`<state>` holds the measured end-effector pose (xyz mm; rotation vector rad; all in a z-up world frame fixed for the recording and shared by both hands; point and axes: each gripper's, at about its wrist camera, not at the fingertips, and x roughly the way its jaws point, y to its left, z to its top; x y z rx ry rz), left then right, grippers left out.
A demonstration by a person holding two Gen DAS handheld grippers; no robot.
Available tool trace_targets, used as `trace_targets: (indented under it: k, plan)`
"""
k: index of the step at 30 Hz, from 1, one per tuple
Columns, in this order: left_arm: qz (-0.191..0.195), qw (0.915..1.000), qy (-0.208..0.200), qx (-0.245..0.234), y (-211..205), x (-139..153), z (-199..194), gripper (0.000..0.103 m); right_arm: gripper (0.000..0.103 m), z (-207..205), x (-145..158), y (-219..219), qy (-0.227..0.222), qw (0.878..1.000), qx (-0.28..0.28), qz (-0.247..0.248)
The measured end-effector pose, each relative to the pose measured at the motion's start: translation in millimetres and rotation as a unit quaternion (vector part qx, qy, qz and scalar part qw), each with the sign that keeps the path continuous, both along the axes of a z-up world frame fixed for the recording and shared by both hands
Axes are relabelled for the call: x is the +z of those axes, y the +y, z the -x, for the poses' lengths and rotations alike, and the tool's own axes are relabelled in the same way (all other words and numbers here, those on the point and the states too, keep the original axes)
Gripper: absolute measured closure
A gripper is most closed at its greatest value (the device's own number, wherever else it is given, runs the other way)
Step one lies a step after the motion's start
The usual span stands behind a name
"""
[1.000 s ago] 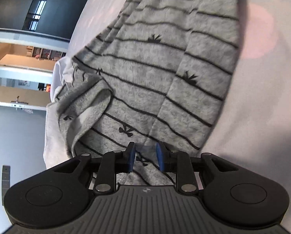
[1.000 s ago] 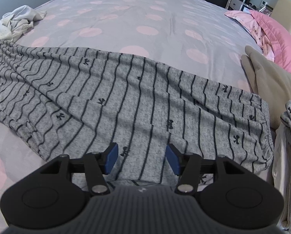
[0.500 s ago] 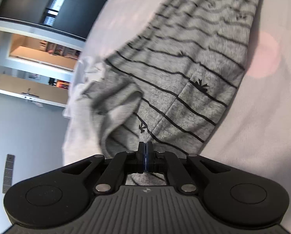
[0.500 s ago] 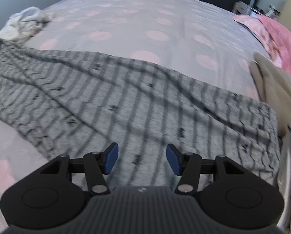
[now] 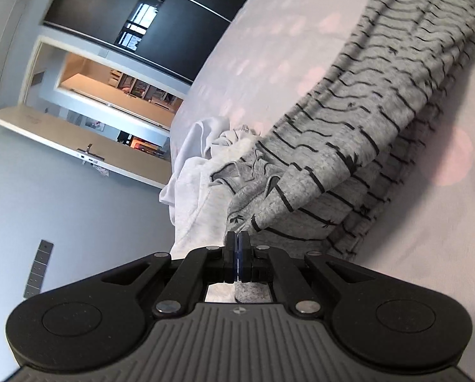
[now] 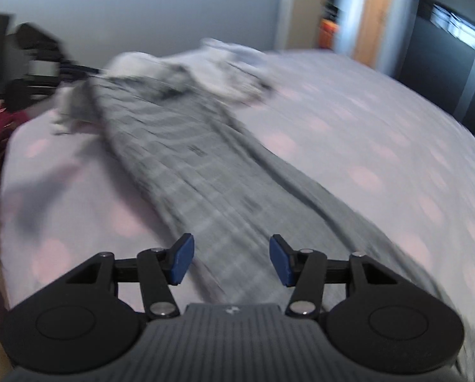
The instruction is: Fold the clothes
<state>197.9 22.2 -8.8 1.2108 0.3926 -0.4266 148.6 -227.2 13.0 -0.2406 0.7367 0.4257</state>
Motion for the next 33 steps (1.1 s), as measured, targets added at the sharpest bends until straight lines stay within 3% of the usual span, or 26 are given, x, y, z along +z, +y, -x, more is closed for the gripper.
trace_targets:
  k: [4,7,10,17,22,26,28,33]
  plan:
    - [0.008,1.0,0.002,-0.002,4.1,-0.4,1.4,0.103,0.053,-29.1,-3.3,57.2,-0.012,0.998,0.057,-0.008]
    - [0.035,0.9994,0.005,0.004,9.1,4.8,-1.5,0.103,0.053,-45.5,-12.0,93.8,-0.015,0.996,0.085,0.004]
    - [0.047,0.9988,-0.005,0.012,14.9,8.1,-3.0,0.103,0.056,-53.8,-24.9,115.1,-0.023,0.994,0.099,0.029]
    - [0.069,0.9972,0.022,0.02,29.8,6.5,-0.8,0.103,0.057,-83.2,-29.8,149.9,-0.019,0.994,0.109,0.007]
    - [0.043,0.998,0.046,0.002,40.1,-19.5,7.9,0.103,0.057,-83.6,-41.1,177.6,-0.014,0.989,0.146,0.021]
    - [-0.019,0.9968,0.074,-0.025,44.4,-57.0,11.8,0.103,0.064,-86.2,-56.2,198.5,-0.005,0.987,0.162,0.023]
    - [-0.032,0.9952,0.086,-0.033,45.1,-70.9,11.4,0.103,0.065,-91.2,-63.6,208.7,0.003,0.987,0.162,0.015]
    - [-0.025,0.9942,0.097,-0.039,43.3,-90.2,5.5,0.101,0.075,-105.1,-84.6,235.7,0.01,0.988,0.156,0.008]
